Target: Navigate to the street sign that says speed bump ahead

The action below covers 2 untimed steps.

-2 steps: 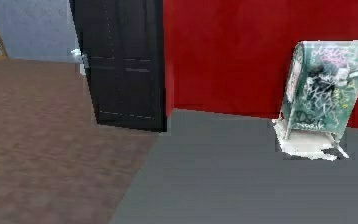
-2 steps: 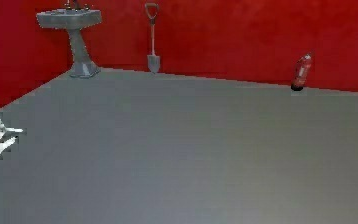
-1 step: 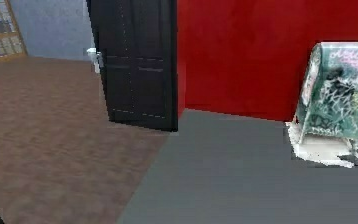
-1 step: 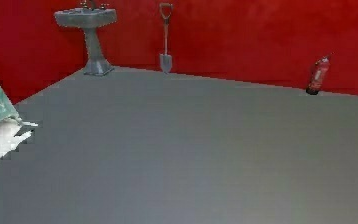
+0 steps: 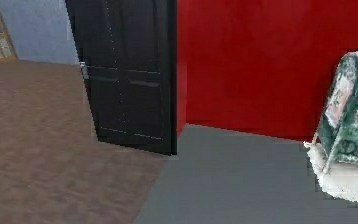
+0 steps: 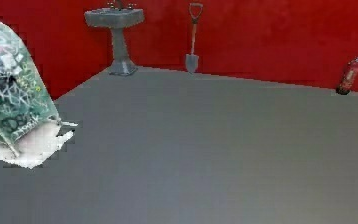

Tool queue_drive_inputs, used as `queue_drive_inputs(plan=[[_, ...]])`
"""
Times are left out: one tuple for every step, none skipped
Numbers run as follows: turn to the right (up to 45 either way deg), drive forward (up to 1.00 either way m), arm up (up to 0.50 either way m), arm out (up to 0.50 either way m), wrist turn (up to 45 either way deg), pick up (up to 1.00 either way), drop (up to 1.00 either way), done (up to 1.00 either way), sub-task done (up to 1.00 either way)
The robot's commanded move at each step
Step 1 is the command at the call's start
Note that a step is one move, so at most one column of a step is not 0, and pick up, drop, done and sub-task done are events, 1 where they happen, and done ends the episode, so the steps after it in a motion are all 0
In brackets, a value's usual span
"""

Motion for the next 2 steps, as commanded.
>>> queue_drive_inputs(plan=[[9.0, 0.0, 0.0, 0.0, 0.0, 0.0, 0.0, 0.0, 0.0], [0.0, 0.2, 0.0, 0.0, 0.0, 0.0, 0.0, 0.0, 0.0]])
